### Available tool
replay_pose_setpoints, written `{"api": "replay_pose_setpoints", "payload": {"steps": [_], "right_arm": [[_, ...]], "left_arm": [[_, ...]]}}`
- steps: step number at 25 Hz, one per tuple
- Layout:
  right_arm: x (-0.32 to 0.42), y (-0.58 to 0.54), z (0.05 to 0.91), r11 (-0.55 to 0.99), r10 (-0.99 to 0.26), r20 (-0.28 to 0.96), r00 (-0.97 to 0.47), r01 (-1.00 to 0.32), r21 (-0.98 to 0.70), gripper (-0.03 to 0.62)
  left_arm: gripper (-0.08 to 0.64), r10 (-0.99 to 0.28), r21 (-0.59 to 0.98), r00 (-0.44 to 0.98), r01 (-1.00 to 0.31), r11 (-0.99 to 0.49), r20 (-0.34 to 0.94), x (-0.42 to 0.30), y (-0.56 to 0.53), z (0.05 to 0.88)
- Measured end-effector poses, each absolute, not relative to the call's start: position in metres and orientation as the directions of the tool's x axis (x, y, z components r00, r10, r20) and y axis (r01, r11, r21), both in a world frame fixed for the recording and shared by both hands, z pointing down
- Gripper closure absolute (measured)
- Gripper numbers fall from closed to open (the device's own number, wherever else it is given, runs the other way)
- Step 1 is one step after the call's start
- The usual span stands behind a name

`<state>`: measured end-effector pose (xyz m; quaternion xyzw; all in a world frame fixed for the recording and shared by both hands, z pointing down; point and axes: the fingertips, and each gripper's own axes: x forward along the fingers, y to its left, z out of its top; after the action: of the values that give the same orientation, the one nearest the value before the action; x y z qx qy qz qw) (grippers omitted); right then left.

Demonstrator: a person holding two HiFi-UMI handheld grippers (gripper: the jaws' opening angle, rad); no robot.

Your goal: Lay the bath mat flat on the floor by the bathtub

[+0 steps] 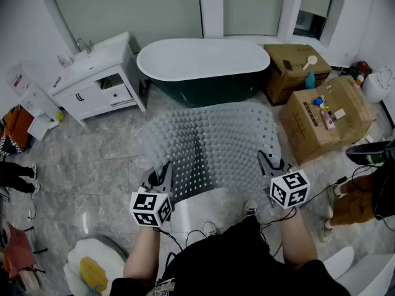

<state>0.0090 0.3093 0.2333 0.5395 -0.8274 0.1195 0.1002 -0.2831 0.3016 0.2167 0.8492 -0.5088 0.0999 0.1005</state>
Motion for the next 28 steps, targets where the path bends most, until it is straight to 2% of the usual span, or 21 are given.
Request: {"api": "replay_pose_setpoints", "payload": {"steps": [15, 28], "right_arm": [[0.010, 0.304, 0.232, 0.402, -0.863, 0.290, -0.414, -0.910, -0.101, 0.563], [0.046, 0.276, 0.238, 0.412, -0.851, 0.307, -0.427, -0.904, -0.116, 0.563]], "left_arm": [[0.531, -0.844, 0.064, 0.456, -0.887, -0.458, 0.282, -0.281, 0.297, 0.216], [0.531, -0.845, 0.076, 0.442, -0.894, -0.441, 0.302, -0.244, 0.274, 0.223]]}}
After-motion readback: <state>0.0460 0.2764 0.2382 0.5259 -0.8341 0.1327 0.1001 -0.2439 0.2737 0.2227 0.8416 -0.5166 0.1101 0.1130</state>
